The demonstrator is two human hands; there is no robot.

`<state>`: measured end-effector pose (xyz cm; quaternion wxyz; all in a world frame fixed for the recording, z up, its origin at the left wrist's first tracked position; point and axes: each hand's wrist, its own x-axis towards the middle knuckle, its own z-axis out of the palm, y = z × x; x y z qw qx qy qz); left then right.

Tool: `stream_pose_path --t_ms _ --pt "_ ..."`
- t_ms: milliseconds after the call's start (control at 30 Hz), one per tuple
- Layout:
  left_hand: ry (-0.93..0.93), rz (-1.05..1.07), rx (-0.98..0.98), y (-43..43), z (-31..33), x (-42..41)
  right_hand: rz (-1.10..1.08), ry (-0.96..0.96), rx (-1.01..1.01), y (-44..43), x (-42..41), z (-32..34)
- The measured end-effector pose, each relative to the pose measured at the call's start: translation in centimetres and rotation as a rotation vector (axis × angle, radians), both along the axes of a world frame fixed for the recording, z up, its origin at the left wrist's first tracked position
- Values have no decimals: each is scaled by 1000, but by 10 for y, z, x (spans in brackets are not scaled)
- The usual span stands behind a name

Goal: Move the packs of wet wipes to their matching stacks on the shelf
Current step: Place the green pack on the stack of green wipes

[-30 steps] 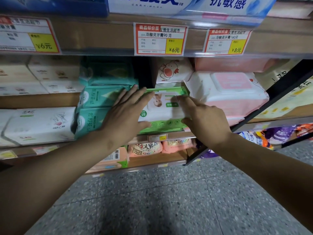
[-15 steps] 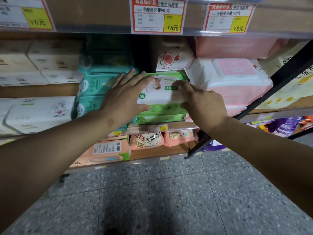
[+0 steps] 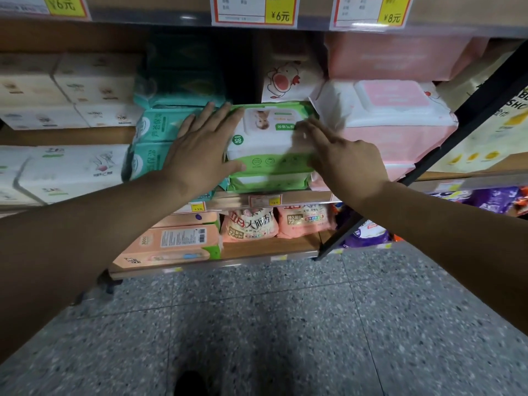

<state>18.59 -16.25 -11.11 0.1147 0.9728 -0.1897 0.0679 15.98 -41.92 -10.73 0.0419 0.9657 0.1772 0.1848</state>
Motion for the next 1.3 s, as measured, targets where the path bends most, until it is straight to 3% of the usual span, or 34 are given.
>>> stream_pose_path --t_ms 633,1300 --pt "-7 35 -21 -6 -3 -1 -46 -33 -107 2 8 -3" --pt "-67 64 -5 -27 3 -7 110 156 69 -6 -46 -17"
